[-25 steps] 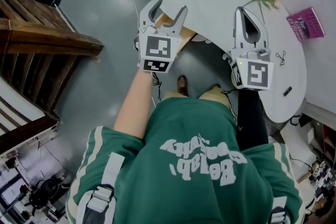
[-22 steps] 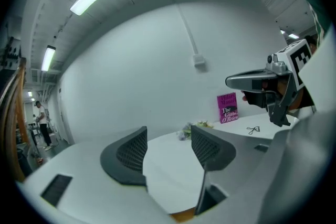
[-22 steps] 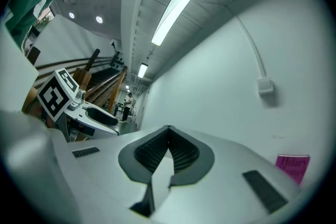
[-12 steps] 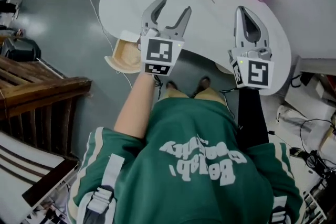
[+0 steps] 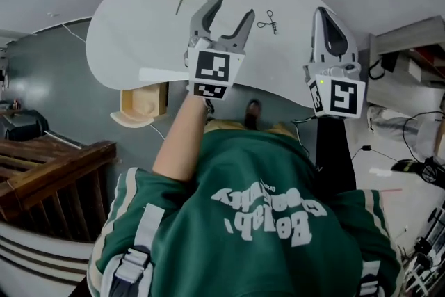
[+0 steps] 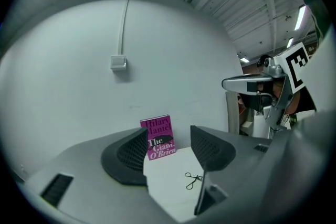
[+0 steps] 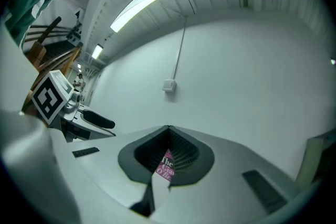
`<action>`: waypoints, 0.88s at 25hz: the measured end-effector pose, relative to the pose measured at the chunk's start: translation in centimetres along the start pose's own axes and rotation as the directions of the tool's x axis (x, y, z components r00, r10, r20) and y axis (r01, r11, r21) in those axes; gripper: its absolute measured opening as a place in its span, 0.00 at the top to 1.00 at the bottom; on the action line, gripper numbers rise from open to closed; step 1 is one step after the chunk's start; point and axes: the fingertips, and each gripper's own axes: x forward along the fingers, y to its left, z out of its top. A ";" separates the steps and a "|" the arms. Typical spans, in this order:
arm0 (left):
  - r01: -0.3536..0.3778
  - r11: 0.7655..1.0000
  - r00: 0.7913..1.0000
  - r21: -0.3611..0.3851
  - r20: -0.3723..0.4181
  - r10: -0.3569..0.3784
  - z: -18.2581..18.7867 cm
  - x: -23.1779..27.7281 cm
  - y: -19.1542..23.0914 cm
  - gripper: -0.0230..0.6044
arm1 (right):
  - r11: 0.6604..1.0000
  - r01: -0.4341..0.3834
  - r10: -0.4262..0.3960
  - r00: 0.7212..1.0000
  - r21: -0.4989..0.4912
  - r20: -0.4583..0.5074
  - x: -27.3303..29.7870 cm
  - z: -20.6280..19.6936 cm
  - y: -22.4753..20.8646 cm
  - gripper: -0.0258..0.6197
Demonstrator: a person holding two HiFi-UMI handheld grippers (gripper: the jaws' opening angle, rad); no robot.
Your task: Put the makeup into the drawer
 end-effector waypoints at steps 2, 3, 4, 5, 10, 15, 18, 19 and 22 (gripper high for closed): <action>0.031 0.999 0.999 -0.004 -0.007 -0.032 -0.3 1.5 -2.0 0.52 | 1.000 0.031 -0.031 0.999 0.001 -0.010 -1.1 -0.8 -2.0 0.95; 0.043 0.999 0.999 -0.007 -0.013 -0.043 -0.5 2.1 -2.8 0.52 | 0.999 0.043 -0.043 0.999 0.002 -0.015 -1.6 -1.1 -2.8 0.95; 0.054 0.998 0.998 -0.012 -0.017 -0.054 -0.7 2.6 -3.4 0.52 | 0.999 0.054 -0.054 0.998 0.004 -0.020 -1.9 -1.4 -3.5 0.95; 0.064 0.998 0.998 -0.016 -0.022 -0.064 -0.9 3.1 -4.0 0.52 | 0.998 0.065 -0.065 0.998 0.006 -0.025 -2.3 -1.7 -4.2 0.95; 0.114 0.992 0.990 -0.049 -0.076 -0.117 -3.9 5.6 -6.9 0.52 | 0.994 0.105 -0.105 0.993 0.005 -0.052 -4.1 -2.9 -6.1 0.95; 0.136 0.987 0.963 -0.081 -0.222 -0.151 -11.5 9.1 -9.2 0.52 | 0.990 0.142 -0.140 0.986 0.014 -0.093 -5.4 -4.4 -7.5 0.95; 0.141 0.984 0.934 -0.105 -0.314 -0.168 -16.2 10.7 -10.4 0.52 | 0.988 0.156 -0.153 0.981 0.011 -0.119 -6.1 -5.3 -8.2 0.95; 0.145 0.983 0.924 -0.110 -0.341 -0.174 -17.5 11.1 -10.8 0.52 | 0.987 0.160 -0.158 0.979 0.008 -0.129 -6.4 -5.6 -8.4 0.95; 0.152 0.981 0.895 -0.119 -0.404 -0.188 -20.7 12.0 -11.8 0.52 | 0.984 0.176 -0.173 0.973 0.001 -0.155 -7.1 -6.5 -9.0 0.95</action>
